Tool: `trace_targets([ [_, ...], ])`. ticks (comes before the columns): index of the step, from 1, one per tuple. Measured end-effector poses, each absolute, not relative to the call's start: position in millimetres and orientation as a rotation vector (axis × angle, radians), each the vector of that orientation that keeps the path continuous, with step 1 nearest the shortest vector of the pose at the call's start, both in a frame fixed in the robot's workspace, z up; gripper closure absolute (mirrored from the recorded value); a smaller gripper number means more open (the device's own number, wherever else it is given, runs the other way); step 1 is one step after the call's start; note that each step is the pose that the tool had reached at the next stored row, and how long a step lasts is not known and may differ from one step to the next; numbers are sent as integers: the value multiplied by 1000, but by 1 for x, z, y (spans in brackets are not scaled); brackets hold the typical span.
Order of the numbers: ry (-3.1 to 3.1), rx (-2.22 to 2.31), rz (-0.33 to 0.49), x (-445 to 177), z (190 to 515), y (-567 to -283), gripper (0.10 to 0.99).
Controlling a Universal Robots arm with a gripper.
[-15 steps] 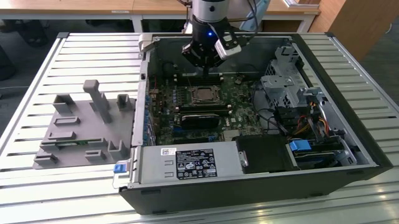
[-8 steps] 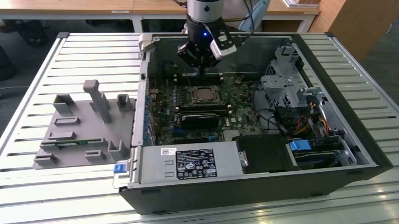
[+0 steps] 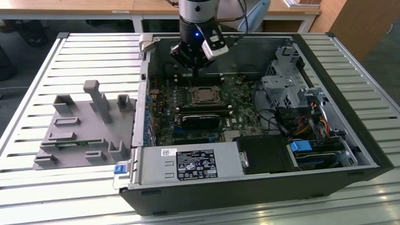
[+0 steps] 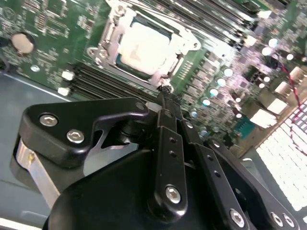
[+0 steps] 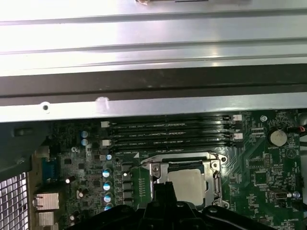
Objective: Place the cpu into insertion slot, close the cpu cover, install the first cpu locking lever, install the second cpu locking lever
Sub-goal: 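Install the first cpu locking lever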
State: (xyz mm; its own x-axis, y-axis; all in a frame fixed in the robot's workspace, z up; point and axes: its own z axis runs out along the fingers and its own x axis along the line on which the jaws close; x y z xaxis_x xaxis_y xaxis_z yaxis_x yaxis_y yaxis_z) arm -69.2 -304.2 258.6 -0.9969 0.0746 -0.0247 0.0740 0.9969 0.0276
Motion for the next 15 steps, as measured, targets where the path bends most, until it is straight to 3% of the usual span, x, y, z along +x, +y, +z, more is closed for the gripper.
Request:
trace_targets([
  [15,3113,122,42,-98,257,-304,980],
])
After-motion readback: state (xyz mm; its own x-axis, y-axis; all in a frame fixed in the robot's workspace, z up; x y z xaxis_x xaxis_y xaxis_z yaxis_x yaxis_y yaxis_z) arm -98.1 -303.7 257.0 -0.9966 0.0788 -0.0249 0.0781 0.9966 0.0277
